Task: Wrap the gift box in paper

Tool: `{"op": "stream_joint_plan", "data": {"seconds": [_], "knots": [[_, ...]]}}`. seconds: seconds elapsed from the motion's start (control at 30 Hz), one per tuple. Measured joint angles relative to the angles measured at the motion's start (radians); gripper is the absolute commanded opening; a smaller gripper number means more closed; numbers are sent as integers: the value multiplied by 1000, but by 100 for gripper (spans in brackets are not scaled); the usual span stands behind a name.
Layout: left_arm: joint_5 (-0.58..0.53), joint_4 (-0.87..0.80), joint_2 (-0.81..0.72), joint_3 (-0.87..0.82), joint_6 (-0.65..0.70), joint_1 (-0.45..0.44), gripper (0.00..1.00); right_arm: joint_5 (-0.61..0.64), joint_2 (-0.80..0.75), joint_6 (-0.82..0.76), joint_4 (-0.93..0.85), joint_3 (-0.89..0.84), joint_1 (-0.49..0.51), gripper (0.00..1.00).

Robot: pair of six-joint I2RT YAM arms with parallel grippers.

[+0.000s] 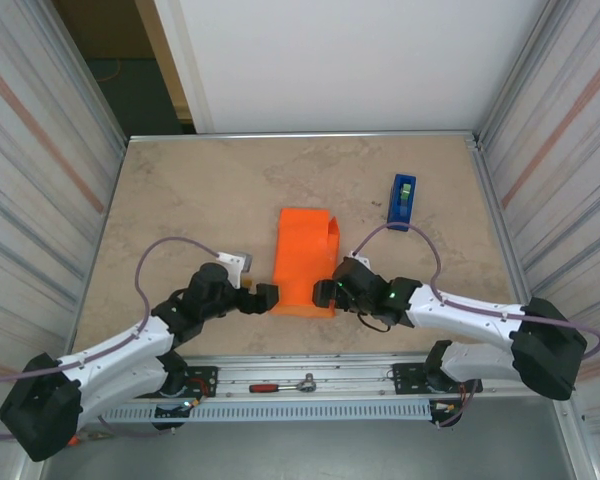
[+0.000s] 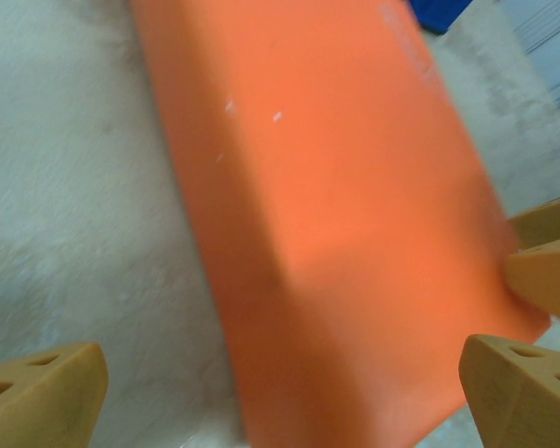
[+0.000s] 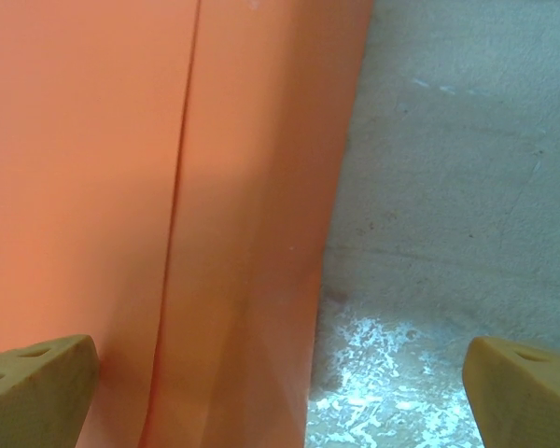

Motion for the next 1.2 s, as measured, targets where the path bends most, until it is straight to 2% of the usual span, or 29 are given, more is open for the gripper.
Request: {"op": "stream_joint_plan", "data": {"seconds": [0.2,0.4,0.8,0.97,1.13,1.2], "knots": [[-34,2,26,0,23,-18,97,7,37,13,16,5,10,98],[-68,33,137,3,33,-50,97,5,54,26,48,5,21,99],[-253,95,347,54,41,-125,96,25,78,45,72,7,20,99],[-295,125,417,84,41,-156,96,51,119,50,74,8,1,92],[-333,140,440,91,40,-176,96,63,195,49,80,13,-17,77],[-336,140,440,91,41,-180,97,68,214,46,82,14,-23,73]]}}
